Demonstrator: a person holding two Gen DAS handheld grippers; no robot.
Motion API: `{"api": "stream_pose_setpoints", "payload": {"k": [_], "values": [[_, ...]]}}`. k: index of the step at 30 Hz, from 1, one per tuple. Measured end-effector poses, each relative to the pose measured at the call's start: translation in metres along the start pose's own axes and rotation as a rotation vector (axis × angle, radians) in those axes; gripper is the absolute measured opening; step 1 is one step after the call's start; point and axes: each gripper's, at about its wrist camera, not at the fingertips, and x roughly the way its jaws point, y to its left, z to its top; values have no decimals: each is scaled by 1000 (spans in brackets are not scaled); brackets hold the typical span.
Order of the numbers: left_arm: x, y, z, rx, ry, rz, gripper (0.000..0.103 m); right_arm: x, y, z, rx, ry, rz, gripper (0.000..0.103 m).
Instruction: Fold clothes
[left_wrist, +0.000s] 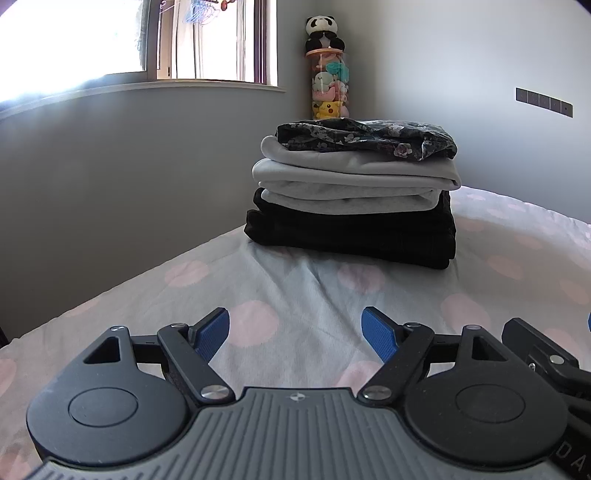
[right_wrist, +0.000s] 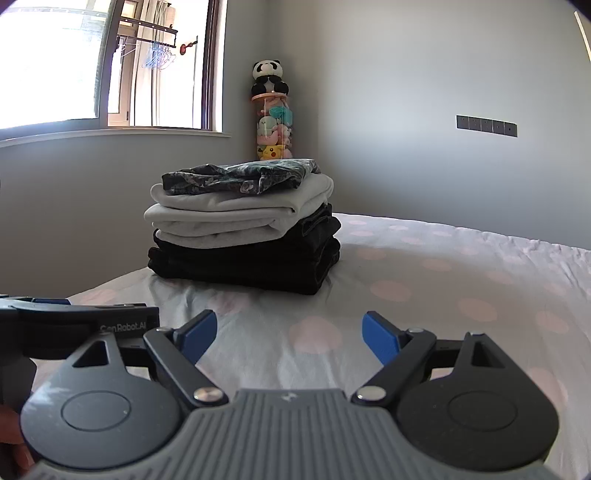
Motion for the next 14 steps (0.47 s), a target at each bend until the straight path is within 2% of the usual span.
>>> {"api": "stream_pose_setpoints", "payload": {"k": [14], "values": [[-2,1,-1,-3,3,-20,93,-2,-1,2,-5,0,-8,88]]}}
